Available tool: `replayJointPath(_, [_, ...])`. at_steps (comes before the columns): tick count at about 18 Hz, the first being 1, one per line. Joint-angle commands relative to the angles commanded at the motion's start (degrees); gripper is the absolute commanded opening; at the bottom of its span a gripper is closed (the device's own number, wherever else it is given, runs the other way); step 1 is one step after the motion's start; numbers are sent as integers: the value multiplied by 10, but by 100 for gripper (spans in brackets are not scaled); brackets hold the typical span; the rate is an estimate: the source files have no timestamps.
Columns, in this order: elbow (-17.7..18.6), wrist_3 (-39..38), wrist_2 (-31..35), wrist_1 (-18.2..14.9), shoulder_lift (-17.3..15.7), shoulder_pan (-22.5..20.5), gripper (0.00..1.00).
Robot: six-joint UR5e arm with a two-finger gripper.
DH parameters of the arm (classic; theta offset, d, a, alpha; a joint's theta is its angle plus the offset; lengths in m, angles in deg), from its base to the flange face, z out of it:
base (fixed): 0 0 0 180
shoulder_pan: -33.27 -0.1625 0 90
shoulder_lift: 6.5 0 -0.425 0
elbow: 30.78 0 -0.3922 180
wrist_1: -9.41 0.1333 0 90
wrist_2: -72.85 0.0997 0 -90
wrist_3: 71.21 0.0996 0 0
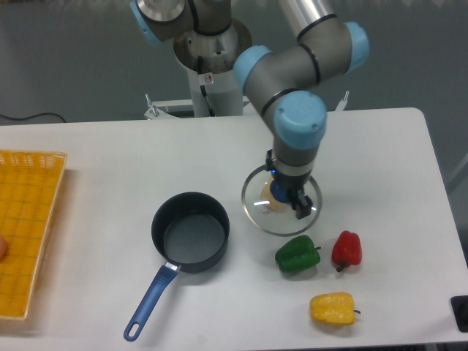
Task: Place the lid on the table
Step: 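Lift the glass lid by its blue knob off the bread roll, then carry the lid past the bread roll and lower it onto the table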
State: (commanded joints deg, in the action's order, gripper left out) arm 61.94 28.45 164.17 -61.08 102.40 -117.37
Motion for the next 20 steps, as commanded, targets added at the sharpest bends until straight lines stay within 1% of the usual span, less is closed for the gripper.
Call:
replayJointPath(5, [-1, 65, 2, 7, 3, -40, 37])
replayJointPath(8, [-3, 108, 2, 10, 8, -68, 36])
replayJointPath(10, [-6, 132, 3, 18, 16, -83, 36])
replayJointPath(12, [-6, 146, 3, 33, 24, -92, 36])
replayJointPath(15, [-8, 155, 4, 39, 32, -99, 36])
replayJointPath(18, [-10, 157, 4, 57, 40, -100, 36])
replayJointPath(20, [-11, 164, 4, 59, 46, -108, 36])
